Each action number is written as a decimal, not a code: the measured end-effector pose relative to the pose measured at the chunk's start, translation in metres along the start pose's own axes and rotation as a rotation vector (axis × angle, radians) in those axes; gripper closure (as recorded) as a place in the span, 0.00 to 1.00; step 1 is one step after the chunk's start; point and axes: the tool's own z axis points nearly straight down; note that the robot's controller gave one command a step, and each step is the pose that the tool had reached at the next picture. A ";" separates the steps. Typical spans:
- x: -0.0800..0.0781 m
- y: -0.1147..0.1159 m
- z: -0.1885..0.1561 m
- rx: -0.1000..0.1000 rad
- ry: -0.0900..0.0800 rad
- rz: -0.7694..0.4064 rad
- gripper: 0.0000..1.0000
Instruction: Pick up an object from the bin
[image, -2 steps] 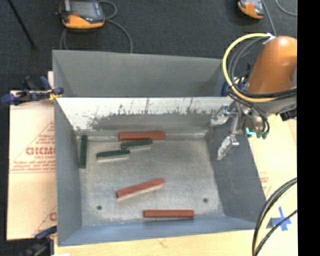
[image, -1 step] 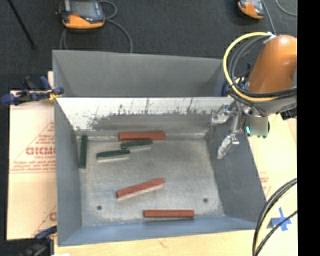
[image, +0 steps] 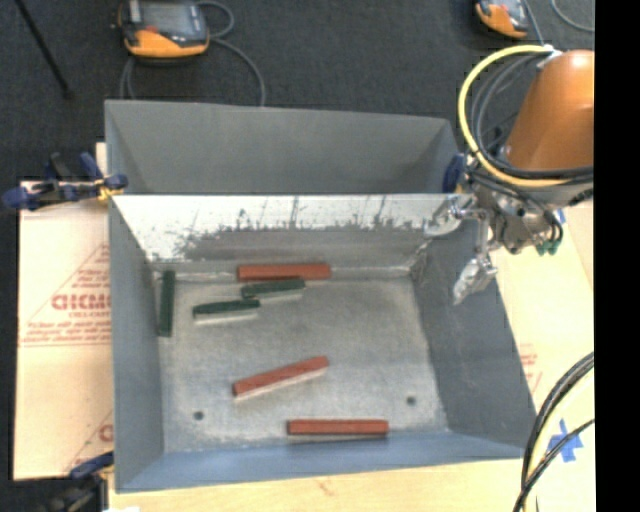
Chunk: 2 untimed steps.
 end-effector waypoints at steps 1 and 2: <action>0.007 -0.010 0.055 0.004 -0.006 -0.198 0.00; 0.055 0.002 0.091 -0.001 0.001 -0.246 0.00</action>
Offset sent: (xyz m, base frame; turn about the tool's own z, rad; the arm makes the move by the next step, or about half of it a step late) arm -0.0659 -0.0108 -0.0957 -0.2582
